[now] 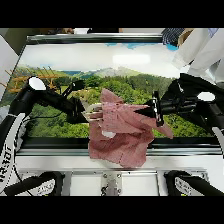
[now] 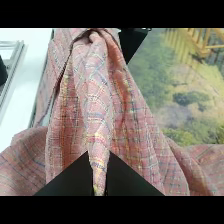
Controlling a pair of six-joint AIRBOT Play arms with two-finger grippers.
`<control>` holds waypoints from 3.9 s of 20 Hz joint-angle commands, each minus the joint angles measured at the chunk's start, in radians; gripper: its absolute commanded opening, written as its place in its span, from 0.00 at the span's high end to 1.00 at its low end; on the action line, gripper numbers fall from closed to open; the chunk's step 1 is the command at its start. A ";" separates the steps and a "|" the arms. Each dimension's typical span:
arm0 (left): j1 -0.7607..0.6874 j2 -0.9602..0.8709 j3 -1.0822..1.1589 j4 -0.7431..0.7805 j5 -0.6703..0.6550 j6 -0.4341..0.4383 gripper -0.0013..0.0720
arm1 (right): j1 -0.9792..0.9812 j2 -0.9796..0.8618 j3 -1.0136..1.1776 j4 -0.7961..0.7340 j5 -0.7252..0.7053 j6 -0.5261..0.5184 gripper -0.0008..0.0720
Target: Fold the clothes and pants, and hang the long-sleeved shirts on hangers.
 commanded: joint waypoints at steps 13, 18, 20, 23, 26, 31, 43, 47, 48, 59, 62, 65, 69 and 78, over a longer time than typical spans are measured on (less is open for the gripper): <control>0.196 0.156 0.001 -0.004 0.123 -0.364 0.28 | -0.006 0.000 0.001 -0.061 -0.014 0.172 0.98; 0.301 0.226 0.001 -0.003 0.182 -0.517 0.28 | -0.006 0.009 0.001 0.027 -0.046 0.202 0.98; 0.333 0.254 0.000 -0.001 0.176 -0.596 0.29 | -0.006 0.021 0.003 0.078 -0.064 0.206 0.98; 0.347 0.297 -0.010 0.003 0.174 -0.704 0.35 | -0.006 0.059 0.003 0.077 -0.158 0.257 0.98; 0.319 0.364 -0.129 0.003 0.228 -0.801 0.35 | -0.006 0.095 0.003 0.075 -0.225 0.275 0.98; 0.143 0.451 -0.402 -0.005 0.451 -1.026 0.35 | -0.005 0.103 0.003 0.074 -0.232 0.296 0.98; -0.248 0.233 -0.336 -0.058 0.809 -1.188 0.35 | -0.005 0.103 0.003 0.074 -0.232 0.296 0.98; -0.248 0.179 -0.319 -0.057 0.808 -1.189 0.35 | -0.005 0.103 0.003 0.074 -0.232 0.296 0.98; -0.248 0.171 -0.319 -0.057 0.809 -1.189 0.35 | -0.005 0.103 0.003 0.074 -0.232 0.296 0.98; -0.159 0.179 -0.319 -0.047 0.801 -1.187 0.96 | -0.008 0.291 0.003 -0.079 -0.346 0.549 0.98; -0.116 0.202 -0.319 -0.047 0.789 -1.184 0.96 | -0.013 0.369 0.003 -0.106 -0.349 0.611 0.98; -0.111 0.190 -0.319 -0.047 0.761 -1.175 0.96 | -0.013 0.419 0.003 -0.106 -0.364 0.662 0.98; -0.119 0.177 -0.319 -0.036 0.775 -1.175 0.96 | -0.013 0.455 0.003 -0.140 -0.386 0.696 0.98; -0.056 0.177 -0.317 -0.016 0.772 -1.150 0.96 | -0.013 0.472 0.003 -0.253 -0.381 0.771 0.98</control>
